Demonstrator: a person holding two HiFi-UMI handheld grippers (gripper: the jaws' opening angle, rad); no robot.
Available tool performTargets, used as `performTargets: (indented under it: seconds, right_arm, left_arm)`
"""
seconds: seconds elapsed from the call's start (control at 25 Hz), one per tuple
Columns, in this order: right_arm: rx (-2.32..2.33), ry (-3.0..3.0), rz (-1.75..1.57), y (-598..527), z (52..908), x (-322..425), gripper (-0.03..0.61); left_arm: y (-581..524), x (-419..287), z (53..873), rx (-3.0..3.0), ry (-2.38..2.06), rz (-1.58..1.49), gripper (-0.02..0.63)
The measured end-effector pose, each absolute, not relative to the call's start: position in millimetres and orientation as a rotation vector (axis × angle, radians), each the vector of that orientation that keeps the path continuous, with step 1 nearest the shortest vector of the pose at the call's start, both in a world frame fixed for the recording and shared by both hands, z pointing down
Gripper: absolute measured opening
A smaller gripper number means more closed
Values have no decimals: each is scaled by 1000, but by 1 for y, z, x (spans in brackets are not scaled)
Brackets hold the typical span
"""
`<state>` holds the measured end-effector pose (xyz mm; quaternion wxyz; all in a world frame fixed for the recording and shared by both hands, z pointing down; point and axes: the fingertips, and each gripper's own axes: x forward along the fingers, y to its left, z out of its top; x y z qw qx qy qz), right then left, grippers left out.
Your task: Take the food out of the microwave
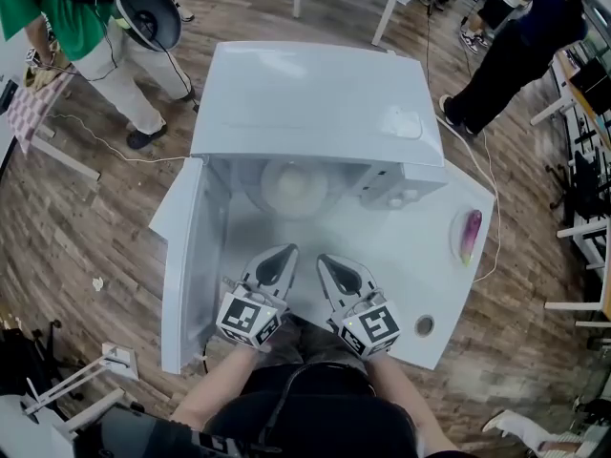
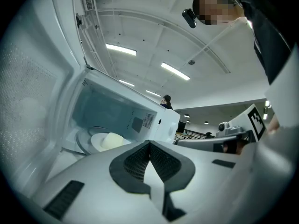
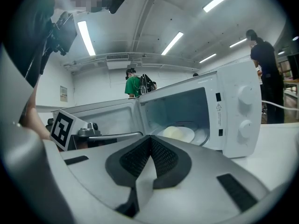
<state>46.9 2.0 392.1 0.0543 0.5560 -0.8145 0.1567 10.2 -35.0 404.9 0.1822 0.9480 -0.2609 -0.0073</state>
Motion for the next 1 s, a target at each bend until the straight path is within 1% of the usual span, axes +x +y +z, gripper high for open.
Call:
performTargets:
  seconds: [0.16,0.48,1.0]
  right_arm:
    - [1666,-2465,478,0,394,44,18]
    - [1646,-2448,499,-11,407,57,17]
    - [1625,-2503,636,-46,424,74,18]
  left_arm:
    - [-43,2,413,2646,-784,-10,9]
    - [-49,9,419,2649,-845,14,9]
    - [-73,21,436,2567,-890,86,11]
